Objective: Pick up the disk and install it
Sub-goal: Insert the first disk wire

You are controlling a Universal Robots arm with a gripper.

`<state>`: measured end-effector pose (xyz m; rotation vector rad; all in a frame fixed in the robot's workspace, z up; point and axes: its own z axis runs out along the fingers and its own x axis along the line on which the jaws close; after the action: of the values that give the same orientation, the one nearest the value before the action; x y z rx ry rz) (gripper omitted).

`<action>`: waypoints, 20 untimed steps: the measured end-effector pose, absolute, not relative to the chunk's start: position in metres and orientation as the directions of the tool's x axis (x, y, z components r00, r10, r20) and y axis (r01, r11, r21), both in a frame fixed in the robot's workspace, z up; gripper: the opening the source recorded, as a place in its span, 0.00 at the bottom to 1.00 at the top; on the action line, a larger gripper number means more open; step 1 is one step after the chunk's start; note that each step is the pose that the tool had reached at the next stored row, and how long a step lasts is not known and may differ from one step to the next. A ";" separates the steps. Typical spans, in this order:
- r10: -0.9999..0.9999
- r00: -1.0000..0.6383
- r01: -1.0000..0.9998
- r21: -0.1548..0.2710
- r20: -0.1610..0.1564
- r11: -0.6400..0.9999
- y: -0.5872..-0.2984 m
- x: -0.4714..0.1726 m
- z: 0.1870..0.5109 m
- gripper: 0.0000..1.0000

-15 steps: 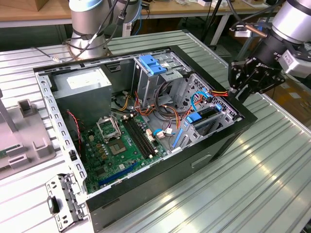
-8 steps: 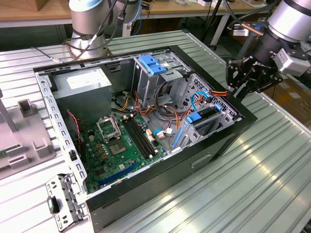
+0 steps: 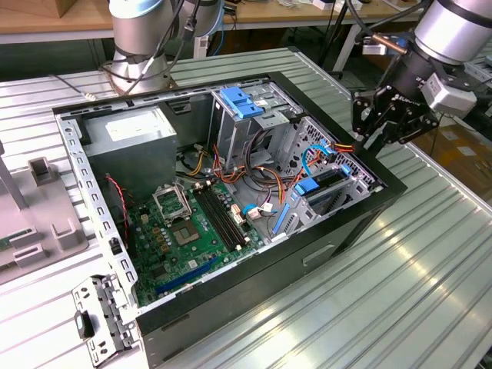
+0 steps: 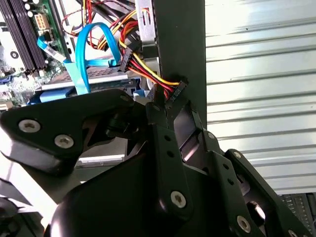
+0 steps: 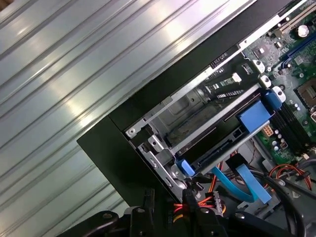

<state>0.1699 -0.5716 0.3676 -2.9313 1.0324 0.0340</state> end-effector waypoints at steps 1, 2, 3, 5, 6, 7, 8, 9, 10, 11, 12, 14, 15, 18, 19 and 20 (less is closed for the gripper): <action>-0.636 0.771 -0.637 -0.024 -0.032 -0.770 -0.571 0.170 0.367 0.36; -0.642 0.766 -0.643 -0.024 -0.032 -0.766 -0.570 0.171 0.367 0.36; -0.644 0.764 -0.645 -0.024 -0.032 -0.764 -0.566 0.172 0.367 0.36; -0.646 0.763 -0.647 -0.024 -0.032 -0.762 -0.563 0.173 0.366 0.36; -0.647 0.762 -0.648 -0.025 -0.032 -0.761 -0.563 0.174 0.366 0.36; -0.653 0.757 -0.653 -0.024 -0.032 -0.757 -0.563 0.175 0.365 0.36; -0.657 0.753 -0.658 -0.024 -0.032 -0.753 -0.563 0.176 0.365 0.36; -0.658 0.753 -0.658 -0.024 -0.032 -0.752 -0.563 0.176 0.365 0.36; -0.658 0.753 -0.658 -0.024 -0.032 -0.752 -0.563 0.176 0.365 0.36; -0.658 0.753 -0.658 -0.024 -0.032 -0.752 -0.563 0.176 0.365 0.36; -0.658 0.753 -0.658 -0.024 -0.032 -0.752 -0.563 0.176 0.365 0.36; -0.658 0.753 -0.658 -0.024 -0.032 -0.752 -0.563 0.176 0.365 0.36; -0.658 0.753 -0.658 -0.024 -0.032 -0.752 -0.563 0.176 0.365 0.36; -0.658 0.753 -0.658 -0.024 -0.032 -0.752 -0.563 0.176 0.365 0.28; -0.658 0.753 -0.658 -0.024 -0.032 -0.752 -0.563 0.176 0.365 0.22; -0.658 0.753 -0.658 -0.024 -0.032 -0.752 -0.563 0.176 0.365 0.18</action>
<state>0.1764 -0.5630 0.3655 -2.9091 1.0927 0.0328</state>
